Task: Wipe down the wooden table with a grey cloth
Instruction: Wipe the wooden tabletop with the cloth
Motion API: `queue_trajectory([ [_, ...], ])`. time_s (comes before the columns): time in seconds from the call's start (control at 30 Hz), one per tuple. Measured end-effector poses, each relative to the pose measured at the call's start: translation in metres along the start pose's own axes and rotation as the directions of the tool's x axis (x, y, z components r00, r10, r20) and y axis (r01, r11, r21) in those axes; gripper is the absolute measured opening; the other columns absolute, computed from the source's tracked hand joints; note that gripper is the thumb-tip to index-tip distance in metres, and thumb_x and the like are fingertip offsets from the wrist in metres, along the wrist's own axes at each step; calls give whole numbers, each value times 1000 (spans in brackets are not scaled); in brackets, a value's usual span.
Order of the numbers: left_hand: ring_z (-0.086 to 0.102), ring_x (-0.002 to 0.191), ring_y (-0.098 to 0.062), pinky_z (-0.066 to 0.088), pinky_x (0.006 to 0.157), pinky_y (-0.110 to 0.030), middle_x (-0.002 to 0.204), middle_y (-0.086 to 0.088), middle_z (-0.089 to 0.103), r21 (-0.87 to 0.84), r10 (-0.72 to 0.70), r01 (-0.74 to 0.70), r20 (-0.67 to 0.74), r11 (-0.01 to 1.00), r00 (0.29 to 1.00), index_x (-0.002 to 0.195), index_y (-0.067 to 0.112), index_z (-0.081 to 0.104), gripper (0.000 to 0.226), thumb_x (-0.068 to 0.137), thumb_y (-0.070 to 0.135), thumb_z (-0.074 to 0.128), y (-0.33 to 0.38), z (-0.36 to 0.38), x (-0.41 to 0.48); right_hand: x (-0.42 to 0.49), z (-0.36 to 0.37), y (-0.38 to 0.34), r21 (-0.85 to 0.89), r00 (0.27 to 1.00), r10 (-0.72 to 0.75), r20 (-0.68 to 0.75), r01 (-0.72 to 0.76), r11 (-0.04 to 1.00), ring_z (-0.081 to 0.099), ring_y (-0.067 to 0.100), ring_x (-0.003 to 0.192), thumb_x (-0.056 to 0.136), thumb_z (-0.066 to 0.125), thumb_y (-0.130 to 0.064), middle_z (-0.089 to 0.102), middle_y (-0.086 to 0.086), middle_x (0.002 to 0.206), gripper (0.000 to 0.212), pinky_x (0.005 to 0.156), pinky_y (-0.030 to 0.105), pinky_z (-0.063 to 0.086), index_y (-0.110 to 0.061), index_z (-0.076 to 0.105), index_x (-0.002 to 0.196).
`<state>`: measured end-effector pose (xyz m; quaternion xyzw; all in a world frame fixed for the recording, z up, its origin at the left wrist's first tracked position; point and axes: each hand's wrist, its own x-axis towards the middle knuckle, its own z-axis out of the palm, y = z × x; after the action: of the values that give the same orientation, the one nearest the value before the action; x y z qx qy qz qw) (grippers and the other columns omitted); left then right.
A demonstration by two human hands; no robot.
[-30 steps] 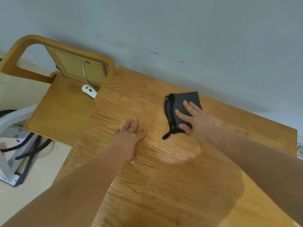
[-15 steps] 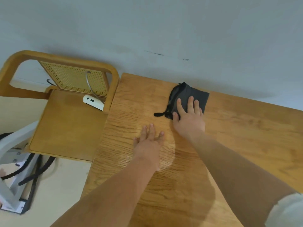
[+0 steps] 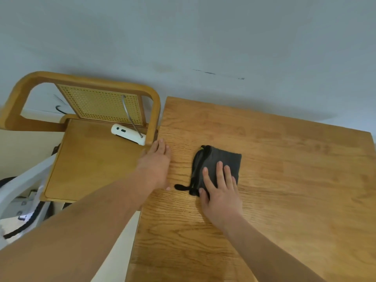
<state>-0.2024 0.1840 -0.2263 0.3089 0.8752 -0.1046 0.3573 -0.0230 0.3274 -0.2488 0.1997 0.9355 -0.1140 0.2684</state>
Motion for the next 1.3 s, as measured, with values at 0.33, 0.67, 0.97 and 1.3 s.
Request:
queue_trajectory([
  [0.33, -21, 157, -21, 9, 127, -39, 167, -6, -31, -69, 66, -68, -38, 995, 997, 163, 17, -14, 135, 77, 60, 81, -17, 15, 10, 138, -90, 9, 26, 1000, 26, 2, -26, 999, -16, 26, 158, 106, 26, -61, -19, 1, 172, 67, 129, 48, 13, -43, -1, 164],
  [0.67, -32, 152, -22, 2, 128, -40, 163, -4, -39, -120, 76, -76, -3, 990, 997, 162, 16, -18, 133, 81, 55, 80, -24, 16, 17, 220, -116, -77, -11, 994, -1, -110, 0, 1000, -13, 33, 158, 107, 23, -54, -15, 9, 172, 66, 129, 50, 2, -36, -2, 165],
  [0.97, -21, 155, -39, 4, 128, -47, 163, -22, -31, -21, -8, 9, 62, 1000, 998, 158, 0, -18, 128, 85, 30, 83, 0, 5, 24, 230, -106, -112, -89, 976, -181, -121, 171, 981, -16, 30, 158, 107, 19, -55, -17, 8, 172, 63, 129, 48, 0, -40, -3, 164],
  [1.3, -27, 154, -25, 0, 130, -46, 164, -10, -35, -221, -105, 61, -194, 973, 975, 160, 14, -23, 130, 84, 70, 67, -26, 52, -17, 149, -63, -100, -92, 974, -187, -130, 176, 980, -12, 31, 159, 107, 19, -56, -15, 9, 172, 63, 130, 46, 2, -38, -1, 164],
])
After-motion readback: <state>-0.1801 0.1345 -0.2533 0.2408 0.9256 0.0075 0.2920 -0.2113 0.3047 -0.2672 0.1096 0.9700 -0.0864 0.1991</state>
